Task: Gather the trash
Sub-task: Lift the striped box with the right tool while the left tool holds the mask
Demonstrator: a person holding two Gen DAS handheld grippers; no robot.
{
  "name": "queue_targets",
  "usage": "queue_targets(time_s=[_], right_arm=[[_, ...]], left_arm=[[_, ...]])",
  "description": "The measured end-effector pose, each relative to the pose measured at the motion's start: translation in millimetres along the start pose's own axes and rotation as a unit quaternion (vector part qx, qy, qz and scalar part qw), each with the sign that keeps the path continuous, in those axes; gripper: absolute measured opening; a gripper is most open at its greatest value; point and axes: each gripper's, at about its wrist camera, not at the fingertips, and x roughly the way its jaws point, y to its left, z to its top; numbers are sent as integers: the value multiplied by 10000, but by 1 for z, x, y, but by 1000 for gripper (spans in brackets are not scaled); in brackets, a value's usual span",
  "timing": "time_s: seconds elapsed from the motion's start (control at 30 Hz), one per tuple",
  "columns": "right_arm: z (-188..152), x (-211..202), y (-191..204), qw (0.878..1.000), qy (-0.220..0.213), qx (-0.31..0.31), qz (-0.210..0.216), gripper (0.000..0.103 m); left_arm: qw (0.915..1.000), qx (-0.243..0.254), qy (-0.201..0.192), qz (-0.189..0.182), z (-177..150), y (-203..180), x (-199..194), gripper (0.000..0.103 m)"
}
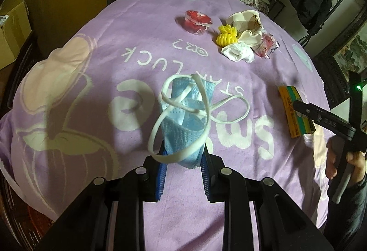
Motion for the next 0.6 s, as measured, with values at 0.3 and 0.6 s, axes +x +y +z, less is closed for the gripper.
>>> queue_targets(time_s=[0.3, 0.6], right_arm=[[-14, 2, 16, 9988, 233, -288, -308, 56], [-52, -50, 47, 9981, -94, -600, 46, 55]], left_arm=[[10000, -24, -25, -40, -8, -2, -10, 27], [9998, -89, -189, -70, -34, 2, -40, 27]])
